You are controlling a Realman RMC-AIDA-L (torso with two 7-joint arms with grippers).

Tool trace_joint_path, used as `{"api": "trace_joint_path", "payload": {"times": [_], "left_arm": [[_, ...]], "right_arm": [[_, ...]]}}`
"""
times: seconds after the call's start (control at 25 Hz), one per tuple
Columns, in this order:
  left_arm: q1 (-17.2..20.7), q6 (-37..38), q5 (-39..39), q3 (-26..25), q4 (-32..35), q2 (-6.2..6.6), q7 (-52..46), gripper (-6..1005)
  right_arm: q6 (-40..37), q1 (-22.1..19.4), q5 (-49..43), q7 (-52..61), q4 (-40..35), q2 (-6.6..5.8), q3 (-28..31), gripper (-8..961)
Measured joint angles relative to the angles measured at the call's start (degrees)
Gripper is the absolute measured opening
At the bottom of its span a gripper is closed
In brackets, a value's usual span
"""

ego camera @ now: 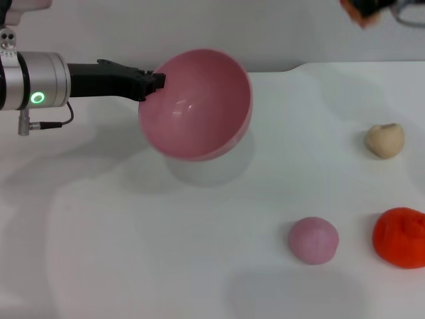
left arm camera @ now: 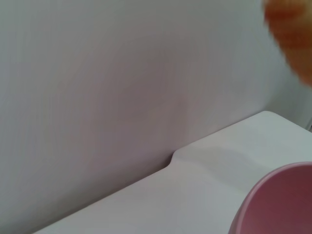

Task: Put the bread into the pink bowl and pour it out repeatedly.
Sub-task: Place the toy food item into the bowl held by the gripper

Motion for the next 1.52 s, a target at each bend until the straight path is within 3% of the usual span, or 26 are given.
{"api": "trace_joint_path", "payload": {"times": [0.24, 0.52, 1.04, 1.44, 1.52], "left_arm": [[0.01, -0.28, 0.01, 0.04, -0.57, 0.00, -0.17, 48], [-0.72, -1.27, 0.00, 0.01, -1.05, 0.01, -0.53, 48], [-0.96, -2.10, -0.01, -0.01, -1.27, 0.08, -0.62, 48], [-0.97, -2.15, -0.02, 0.00, -1.33, 0.09, -0.64, 48], [-0.96, -2.15, -0.01, 0.00, -1.36, 0.09, -0.66, 48]], "right_arm": [[3.53, -1.42, 14.92, -6.97, -5.68, 0.13, -4.16, 137], [3.05, -3.95, 28.34, -17.23, -5.75, 0.20, -11.03, 131], [3.47, -4.78, 30.05, -18.92, -0.02, 0.00, -14.58, 126], [3.74, -4.27, 29.74, -18.99, 0.82, -0.25, -15.05, 223], [3.76, -4.34, 29.74, -19.46, 0.67, -0.24, -15.07, 383]]}}
